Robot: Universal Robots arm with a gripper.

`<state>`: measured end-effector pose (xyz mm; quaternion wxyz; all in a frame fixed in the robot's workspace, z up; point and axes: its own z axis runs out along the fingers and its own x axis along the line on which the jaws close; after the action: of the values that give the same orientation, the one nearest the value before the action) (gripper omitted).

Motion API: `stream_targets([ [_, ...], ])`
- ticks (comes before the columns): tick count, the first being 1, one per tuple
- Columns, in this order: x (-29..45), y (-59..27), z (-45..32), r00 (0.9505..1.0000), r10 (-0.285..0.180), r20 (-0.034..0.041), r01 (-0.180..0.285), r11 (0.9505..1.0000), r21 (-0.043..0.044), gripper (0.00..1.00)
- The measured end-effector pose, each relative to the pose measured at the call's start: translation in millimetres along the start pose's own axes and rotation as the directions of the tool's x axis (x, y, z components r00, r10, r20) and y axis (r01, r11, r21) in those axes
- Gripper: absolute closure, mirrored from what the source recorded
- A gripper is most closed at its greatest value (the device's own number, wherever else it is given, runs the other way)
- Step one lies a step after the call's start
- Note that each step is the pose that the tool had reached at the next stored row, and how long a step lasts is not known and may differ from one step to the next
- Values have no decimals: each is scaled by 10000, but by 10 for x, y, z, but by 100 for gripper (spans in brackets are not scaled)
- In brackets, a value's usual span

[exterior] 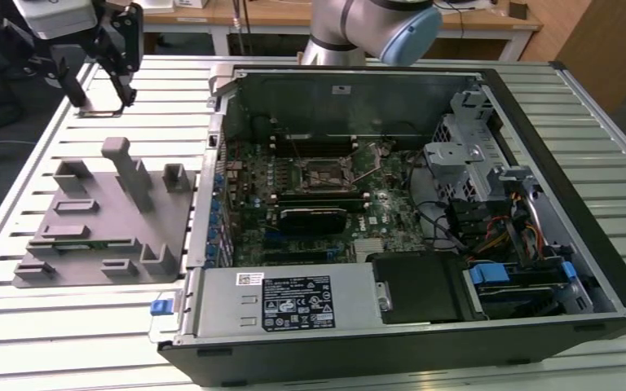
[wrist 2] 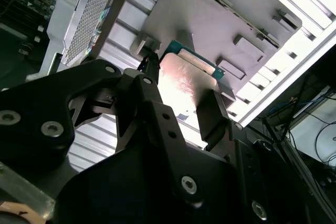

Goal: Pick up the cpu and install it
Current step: 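Pick up the cpu and move it towards the insertion slot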

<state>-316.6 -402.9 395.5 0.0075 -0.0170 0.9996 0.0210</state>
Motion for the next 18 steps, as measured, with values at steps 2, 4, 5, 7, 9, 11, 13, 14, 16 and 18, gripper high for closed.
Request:
stream_targets([
  [2,-22,-1,0,10000,-1,0,1,10000,0,47],
  [4,-45,-2,1,10000,0,0,0,10000,0,47],
  [5,-56,-2,1,10000,-1,0,1,10000,0,47],
  [7,-79,-3,1,10000,0,0,0,10000,0,47],
  [9,-104,-4,2,10000,0,0,0,10000,0,47],
  [11,-126,-4,2,10000,0,0,0,10000,0,47],
  [13,-149,-5,2,10000,0,0,0,10000,0,47],
  [14,-160,-6,2,10000,-1,0,1,10000,0,47],
  [16,-184,-6,2,10000,0,0,0,10000,0,47],
  [18,-209,-7,3,10000,0,1,0,10000,-1,47],
])
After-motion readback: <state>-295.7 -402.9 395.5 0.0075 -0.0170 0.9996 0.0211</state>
